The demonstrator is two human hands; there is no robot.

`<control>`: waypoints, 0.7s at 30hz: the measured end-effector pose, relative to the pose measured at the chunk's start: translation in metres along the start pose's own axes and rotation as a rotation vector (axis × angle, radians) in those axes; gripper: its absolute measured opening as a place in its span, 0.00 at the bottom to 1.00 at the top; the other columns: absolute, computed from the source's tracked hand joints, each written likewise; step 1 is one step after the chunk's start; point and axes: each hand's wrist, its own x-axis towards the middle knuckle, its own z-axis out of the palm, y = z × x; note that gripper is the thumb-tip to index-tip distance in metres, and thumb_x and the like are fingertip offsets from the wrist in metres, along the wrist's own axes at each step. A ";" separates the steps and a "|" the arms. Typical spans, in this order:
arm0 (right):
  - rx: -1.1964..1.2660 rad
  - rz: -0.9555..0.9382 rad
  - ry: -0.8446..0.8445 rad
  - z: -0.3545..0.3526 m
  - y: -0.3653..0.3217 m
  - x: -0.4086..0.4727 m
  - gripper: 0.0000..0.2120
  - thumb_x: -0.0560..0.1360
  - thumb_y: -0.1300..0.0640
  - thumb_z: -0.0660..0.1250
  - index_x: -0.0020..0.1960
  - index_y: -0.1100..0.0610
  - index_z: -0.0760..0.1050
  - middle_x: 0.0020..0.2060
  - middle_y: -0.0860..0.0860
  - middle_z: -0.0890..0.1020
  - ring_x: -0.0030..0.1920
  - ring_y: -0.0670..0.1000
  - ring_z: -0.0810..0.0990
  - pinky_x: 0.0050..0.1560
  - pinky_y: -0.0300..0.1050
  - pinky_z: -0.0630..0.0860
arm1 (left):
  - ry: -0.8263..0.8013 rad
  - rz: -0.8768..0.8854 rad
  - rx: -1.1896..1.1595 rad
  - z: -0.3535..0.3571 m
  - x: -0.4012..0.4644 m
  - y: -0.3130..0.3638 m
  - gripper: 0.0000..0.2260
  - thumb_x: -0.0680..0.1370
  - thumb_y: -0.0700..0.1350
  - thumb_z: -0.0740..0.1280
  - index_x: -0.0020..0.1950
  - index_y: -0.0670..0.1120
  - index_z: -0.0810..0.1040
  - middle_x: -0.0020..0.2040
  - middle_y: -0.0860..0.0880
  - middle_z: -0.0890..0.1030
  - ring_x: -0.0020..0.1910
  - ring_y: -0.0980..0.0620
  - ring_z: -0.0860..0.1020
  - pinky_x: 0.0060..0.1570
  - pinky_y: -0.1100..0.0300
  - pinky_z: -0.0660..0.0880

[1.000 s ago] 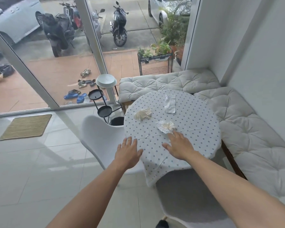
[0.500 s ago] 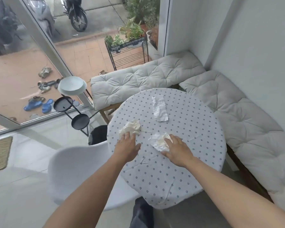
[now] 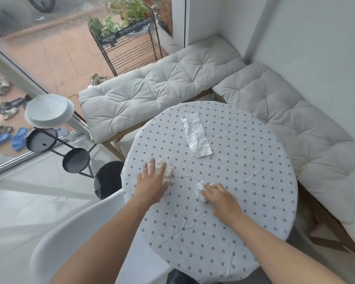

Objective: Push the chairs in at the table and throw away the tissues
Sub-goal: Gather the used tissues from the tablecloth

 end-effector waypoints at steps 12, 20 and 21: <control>0.215 0.128 0.235 -0.018 0.028 -0.002 0.22 0.75 0.72 0.67 0.66 0.58 0.79 0.63 0.52 0.82 0.62 0.55 0.76 0.49 0.53 0.83 | 0.226 0.113 -0.246 -0.003 0.028 -0.003 0.09 0.81 0.46 0.63 0.54 0.52 0.82 0.53 0.57 0.82 0.52 0.48 0.79 0.49 0.57 0.74; 0.283 0.185 0.383 -0.031 0.041 -0.006 0.20 0.74 0.72 0.70 0.63 0.58 0.81 0.59 0.51 0.84 0.59 0.53 0.79 0.49 0.50 0.84 | 0.437 0.421 -0.273 -0.075 0.130 0.073 0.19 0.73 0.23 0.62 0.54 0.38 0.85 0.61 0.42 0.84 0.49 0.38 0.85 0.48 0.44 0.83; 0.298 0.196 0.398 -0.031 0.043 -0.006 0.20 0.74 0.73 0.70 0.63 0.58 0.81 0.60 0.50 0.83 0.59 0.53 0.78 0.52 0.49 0.83 | 0.433 0.450 -0.251 -0.078 0.143 0.081 0.19 0.73 0.23 0.62 0.55 0.38 0.85 0.61 0.41 0.84 0.53 0.37 0.84 0.50 0.43 0.82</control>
